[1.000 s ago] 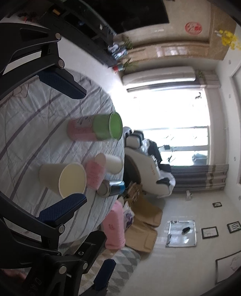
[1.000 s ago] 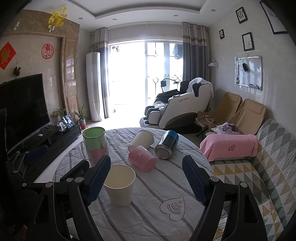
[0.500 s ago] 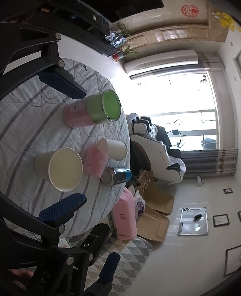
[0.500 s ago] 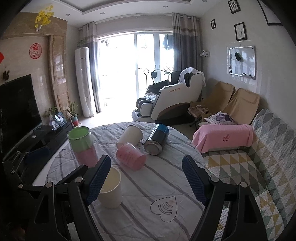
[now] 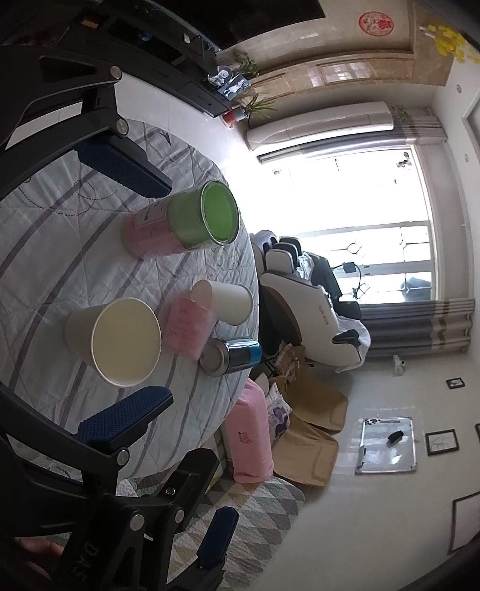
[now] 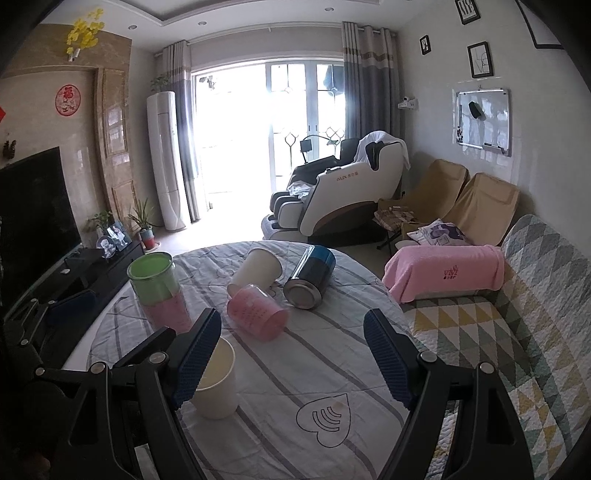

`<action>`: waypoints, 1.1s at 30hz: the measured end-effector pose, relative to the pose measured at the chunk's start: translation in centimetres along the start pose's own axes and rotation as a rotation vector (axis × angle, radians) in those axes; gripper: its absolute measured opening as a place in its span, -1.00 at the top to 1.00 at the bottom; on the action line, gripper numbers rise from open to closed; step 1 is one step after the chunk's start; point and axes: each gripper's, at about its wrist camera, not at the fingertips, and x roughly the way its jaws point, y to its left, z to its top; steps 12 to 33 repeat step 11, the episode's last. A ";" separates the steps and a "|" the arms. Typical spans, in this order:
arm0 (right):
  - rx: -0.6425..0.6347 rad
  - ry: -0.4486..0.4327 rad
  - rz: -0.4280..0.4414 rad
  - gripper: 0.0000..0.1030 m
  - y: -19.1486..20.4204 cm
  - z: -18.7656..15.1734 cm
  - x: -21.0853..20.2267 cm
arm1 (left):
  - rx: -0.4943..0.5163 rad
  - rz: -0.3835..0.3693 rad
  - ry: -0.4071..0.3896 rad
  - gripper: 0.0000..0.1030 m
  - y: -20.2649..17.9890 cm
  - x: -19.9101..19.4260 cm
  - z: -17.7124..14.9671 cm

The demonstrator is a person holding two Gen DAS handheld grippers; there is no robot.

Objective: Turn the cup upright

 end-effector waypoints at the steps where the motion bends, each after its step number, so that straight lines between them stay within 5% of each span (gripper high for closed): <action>1: -0.001 -0.001 0.001 -0.58 0.0 0.0 -0.1 | -0.001 0.000 0.000 -1.00 0.0 -0.1 0.0; 33: -0.013 -0.013 0.005 -0.58 0.6 0.0 -0.9 | -0.002 0.016 -0.020 -1.00 0.3 -1.2 -0.3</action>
